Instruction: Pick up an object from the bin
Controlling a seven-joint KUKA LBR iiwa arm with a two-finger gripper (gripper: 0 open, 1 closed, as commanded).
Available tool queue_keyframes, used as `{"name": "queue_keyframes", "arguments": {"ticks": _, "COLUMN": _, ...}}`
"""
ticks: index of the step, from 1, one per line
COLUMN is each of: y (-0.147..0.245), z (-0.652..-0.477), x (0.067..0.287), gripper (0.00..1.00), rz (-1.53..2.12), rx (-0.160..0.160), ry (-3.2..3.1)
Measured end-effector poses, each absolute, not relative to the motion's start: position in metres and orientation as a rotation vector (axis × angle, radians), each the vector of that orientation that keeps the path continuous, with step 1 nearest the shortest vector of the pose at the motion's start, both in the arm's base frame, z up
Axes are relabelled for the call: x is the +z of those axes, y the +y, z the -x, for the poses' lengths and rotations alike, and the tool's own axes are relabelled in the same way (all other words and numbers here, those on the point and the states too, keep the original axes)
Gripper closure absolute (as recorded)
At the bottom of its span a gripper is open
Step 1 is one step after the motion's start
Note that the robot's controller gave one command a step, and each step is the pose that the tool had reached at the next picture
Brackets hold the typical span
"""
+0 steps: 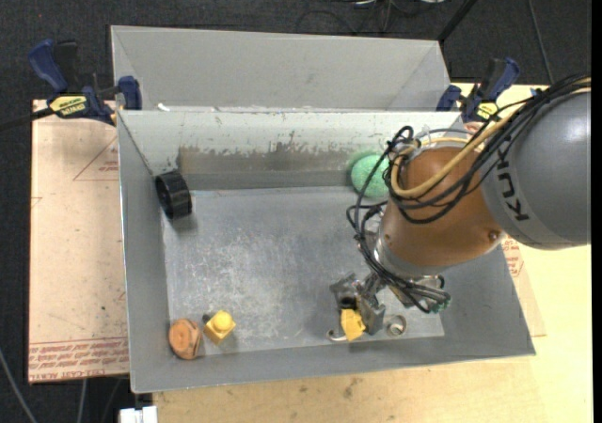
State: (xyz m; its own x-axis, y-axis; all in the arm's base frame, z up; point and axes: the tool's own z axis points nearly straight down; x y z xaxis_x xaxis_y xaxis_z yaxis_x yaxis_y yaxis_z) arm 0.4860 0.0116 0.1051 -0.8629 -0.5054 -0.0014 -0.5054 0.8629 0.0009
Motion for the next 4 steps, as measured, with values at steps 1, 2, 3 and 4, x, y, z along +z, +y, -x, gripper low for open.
{"name": "queue_keyframes", "arguments": {"ticks": 1, "y": 0.012, "z": -0.486, "x": 0.113, "gripper": 1.00, "rz": 0.822, "rx": 0.002, "ry": 3.032}}
{"name": "queue_keyframes", "arguments": {"ticks": 2, "y": 0.012, "z": -0.486, "x": 0.120, "gripper": 1.00, "rz": 0.821, "rx": 0.002, "ry": 3.031}}
{"name": "queue_keyframes", "arguments": {"ticks": 3, "y": 0.012, "z": -0.486, "x": 0.129, "gripper": 1.00, "rz": 0.822, "rx": 0.003, "ry": 3.034}}
{"name": "queue_keyframes", "arguments": {"ticks": 4, "y": 0.012, "z": -0.485, "x": 0.145, "gripper": 1.00, "rz": 0.822, "rx": 0.003, "ry": 3.034}}
